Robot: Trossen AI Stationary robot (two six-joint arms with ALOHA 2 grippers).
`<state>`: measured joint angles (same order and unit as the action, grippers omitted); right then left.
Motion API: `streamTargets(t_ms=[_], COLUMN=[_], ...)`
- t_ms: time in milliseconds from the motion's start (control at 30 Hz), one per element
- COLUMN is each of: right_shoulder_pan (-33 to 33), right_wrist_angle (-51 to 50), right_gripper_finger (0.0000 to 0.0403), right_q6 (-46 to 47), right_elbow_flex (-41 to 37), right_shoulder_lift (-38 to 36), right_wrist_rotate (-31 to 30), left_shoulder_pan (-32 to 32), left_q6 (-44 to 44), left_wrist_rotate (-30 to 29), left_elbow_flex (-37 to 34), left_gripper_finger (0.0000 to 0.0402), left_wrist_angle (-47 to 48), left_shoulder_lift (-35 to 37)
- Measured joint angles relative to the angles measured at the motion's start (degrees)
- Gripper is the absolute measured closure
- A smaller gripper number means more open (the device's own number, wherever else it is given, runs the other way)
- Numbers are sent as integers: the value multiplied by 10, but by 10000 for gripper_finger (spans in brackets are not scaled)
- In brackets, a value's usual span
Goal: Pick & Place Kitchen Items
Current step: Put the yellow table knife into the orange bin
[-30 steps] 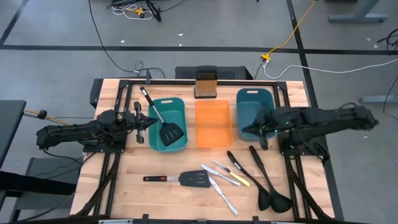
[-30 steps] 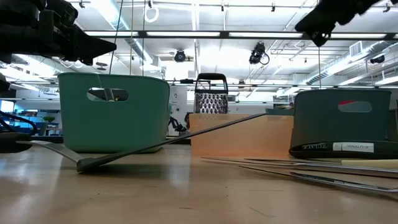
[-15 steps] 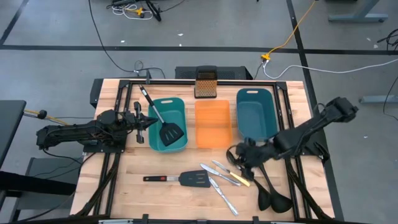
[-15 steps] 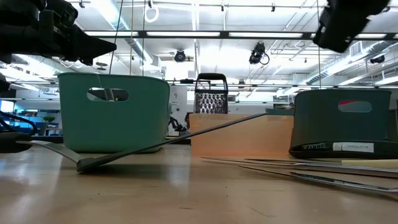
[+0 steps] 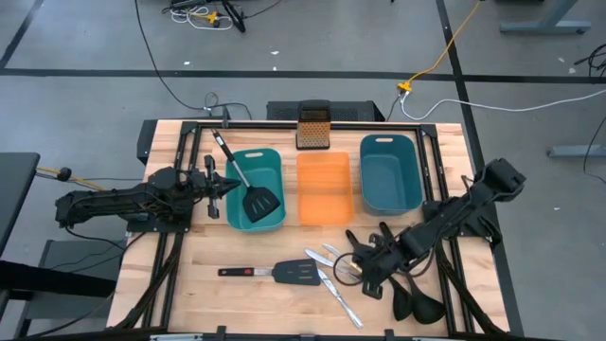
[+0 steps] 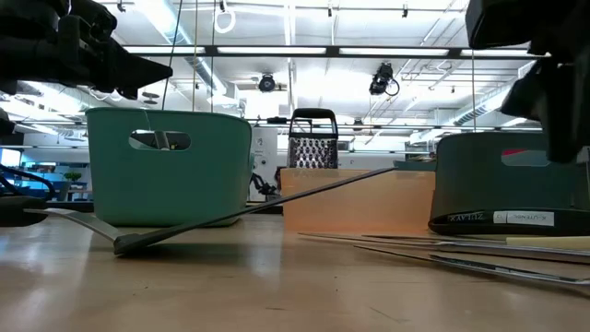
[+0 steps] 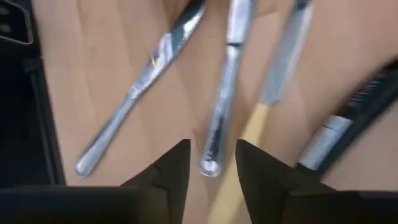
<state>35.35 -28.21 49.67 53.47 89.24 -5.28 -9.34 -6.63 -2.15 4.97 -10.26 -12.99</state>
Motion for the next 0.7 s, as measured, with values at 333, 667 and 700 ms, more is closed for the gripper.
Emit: streamTargets(t_ms=[333,667,700], right_shoulder_pan=[21,30,30], right_wrist_angle=[-13,-21,-26], right_gripper_finger=[255,256,256], right_q6=[19,33,35], right_elbow_flex=[0,0,0], right_shoulder_lift=[35,67,67], right_wrist_rotate=[-12,-18,-18], left_shoulder_pan=[0,0,0], left_q6=[-1,-2,-2], left_wrist_rotate=[0,0,0], left_elbow_flex=[0,0,0], left_gripper_finger=[392,392,392], left_wrist_angle=[3,5,4], left_shoulder_lift=[0,0,0])
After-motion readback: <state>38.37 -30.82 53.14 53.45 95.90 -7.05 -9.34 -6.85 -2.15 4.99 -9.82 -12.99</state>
